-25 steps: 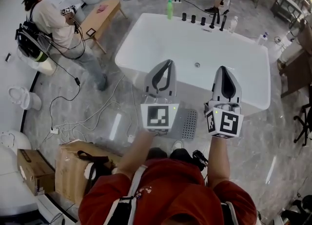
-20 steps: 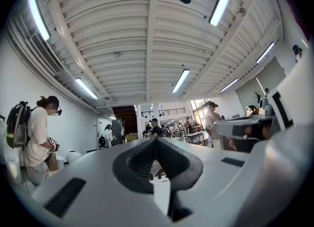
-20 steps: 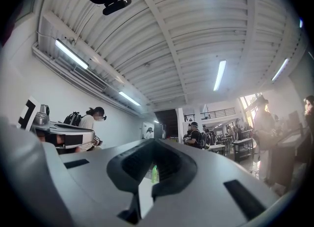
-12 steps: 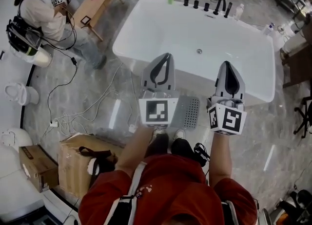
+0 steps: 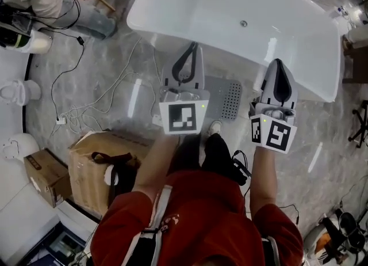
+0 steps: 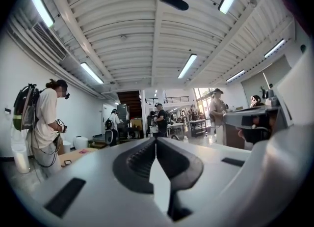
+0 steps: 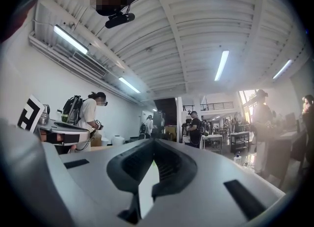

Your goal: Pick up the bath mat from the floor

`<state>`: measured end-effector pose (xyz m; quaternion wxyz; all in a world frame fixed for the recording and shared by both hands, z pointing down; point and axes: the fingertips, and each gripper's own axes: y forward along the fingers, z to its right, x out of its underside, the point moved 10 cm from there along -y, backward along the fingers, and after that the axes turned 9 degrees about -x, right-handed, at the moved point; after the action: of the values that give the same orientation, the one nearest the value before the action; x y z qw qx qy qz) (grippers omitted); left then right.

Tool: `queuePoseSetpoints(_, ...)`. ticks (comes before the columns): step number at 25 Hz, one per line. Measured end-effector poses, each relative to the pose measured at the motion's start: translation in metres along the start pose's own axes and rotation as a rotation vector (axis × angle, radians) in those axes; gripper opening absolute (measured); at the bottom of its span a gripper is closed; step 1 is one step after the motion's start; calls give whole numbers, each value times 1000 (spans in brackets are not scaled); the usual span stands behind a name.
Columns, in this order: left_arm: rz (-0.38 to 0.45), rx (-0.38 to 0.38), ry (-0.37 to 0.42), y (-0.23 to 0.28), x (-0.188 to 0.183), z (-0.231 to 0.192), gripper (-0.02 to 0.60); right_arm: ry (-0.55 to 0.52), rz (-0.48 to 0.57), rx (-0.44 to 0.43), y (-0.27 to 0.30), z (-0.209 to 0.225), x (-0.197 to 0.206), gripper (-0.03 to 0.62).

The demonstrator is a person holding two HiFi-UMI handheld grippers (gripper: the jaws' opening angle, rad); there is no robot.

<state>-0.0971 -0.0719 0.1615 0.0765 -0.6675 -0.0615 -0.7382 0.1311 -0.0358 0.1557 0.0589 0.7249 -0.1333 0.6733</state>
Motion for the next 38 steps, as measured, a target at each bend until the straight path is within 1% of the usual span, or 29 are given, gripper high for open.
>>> queuePoseSetpoints(4,-55,-3,-10,4,42,-7,17,9,-60,-16,7,-9,37,12)
queuePoseSetpoints(10,-119,8,0,3,107,-11,17,21,-131,-36,7,-21,102,12)
queuePoseSetpoints(13,-150,9,9,4,138,-9,17,38,-170,-37,5,-19,136,12)
queuePoseSetpoints(17,-216,-6,-13,-3,183,-5,17,64,-242,-45,-5,-19,184,12)
queuePoseSetpoints(22,-255,-14,-4,-9,241,-2,17,77,-313,-61,-13,-27,254,12)
queuePoseSetpoints(28,-336,-13,11,-23,322,9,17,86,-391,-94,-33,-37,333,12)
queuePoseSetpoints(34,-427,-34,-2,-42,410,20,17,101,-463,-124,-54,-50,410,12)
queuePoseSetpoints(38,-465,-41,0,-52,467,26,18,92,-494,-144,-64,-56,465,12)
